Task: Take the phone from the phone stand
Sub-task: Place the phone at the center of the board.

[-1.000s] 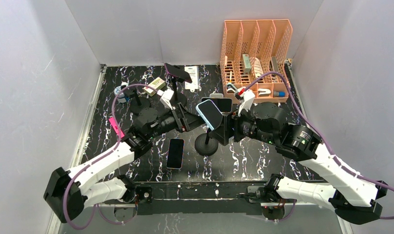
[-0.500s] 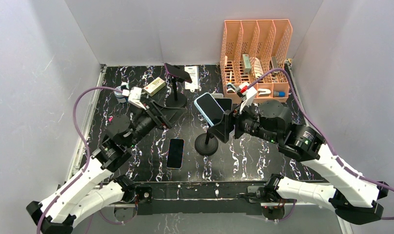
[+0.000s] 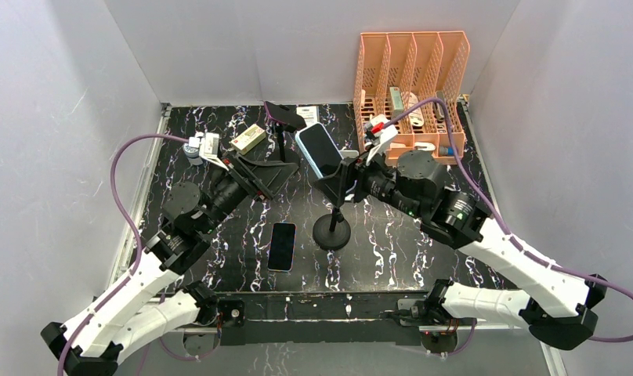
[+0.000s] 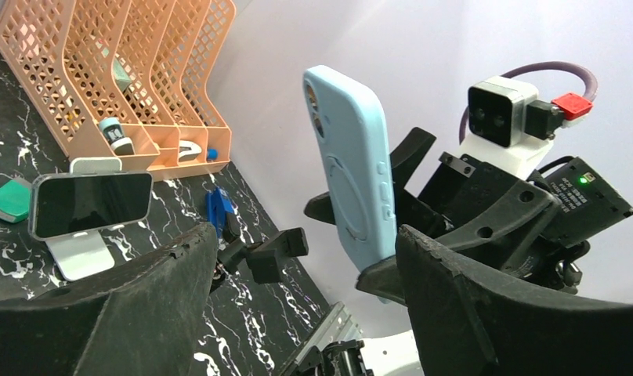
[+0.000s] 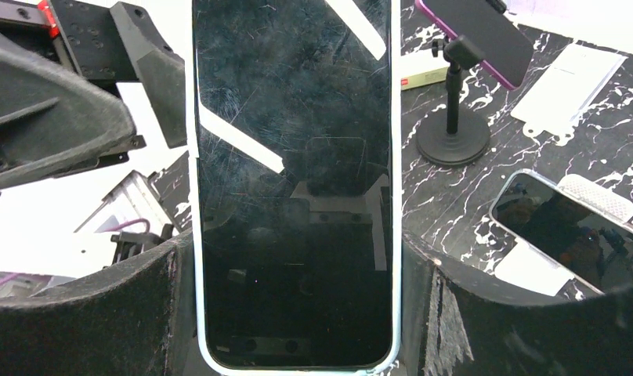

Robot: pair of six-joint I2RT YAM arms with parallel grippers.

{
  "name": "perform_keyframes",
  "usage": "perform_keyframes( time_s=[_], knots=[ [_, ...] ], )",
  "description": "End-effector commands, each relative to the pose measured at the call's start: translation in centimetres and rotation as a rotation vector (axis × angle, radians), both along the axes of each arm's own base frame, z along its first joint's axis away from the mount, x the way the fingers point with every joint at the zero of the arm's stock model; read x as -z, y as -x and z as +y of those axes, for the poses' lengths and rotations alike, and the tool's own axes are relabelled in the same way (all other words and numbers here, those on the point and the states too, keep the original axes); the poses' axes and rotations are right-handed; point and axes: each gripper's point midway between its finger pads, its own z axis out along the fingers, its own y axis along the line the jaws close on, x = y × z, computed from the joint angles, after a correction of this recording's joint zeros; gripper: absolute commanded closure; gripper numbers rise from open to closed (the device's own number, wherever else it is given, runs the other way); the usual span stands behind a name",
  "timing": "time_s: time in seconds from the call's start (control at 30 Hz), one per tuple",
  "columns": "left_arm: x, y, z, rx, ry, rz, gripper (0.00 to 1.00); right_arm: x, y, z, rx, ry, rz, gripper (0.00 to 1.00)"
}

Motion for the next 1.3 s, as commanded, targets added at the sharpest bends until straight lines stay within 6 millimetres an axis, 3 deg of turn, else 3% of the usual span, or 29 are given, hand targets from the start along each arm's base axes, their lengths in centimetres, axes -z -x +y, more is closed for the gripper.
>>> perform_keyframes(
  time_s=[0.0,0.47,0.67,1.27],
  knots=[
    [-3.3,0.2,0.0,0.006,0.02,-0.088,0.2,-5.5,-1.7,0.5,0.058,-0.17,-0.134,0.99],
    [-2.8,-2.5,-1.4,-0.039,-0.01,-0.054,0.25,-5.3,-3.1,2.1,0.086,-0.207,-0.112,0.99],
    [-3.6,-3.6,-1.8,-0.06,0.006,-0.057,0.3,-4.8,-3.3,2.7,0.08,-0.204,-0.096,0.99],
    [-2.7,-5.1,-3.1,-0.057,-0.002,-0.011,0.63,-3.5,-4.2,3.3,0.108,-0.179,-0.068,0.99]
  ],
)
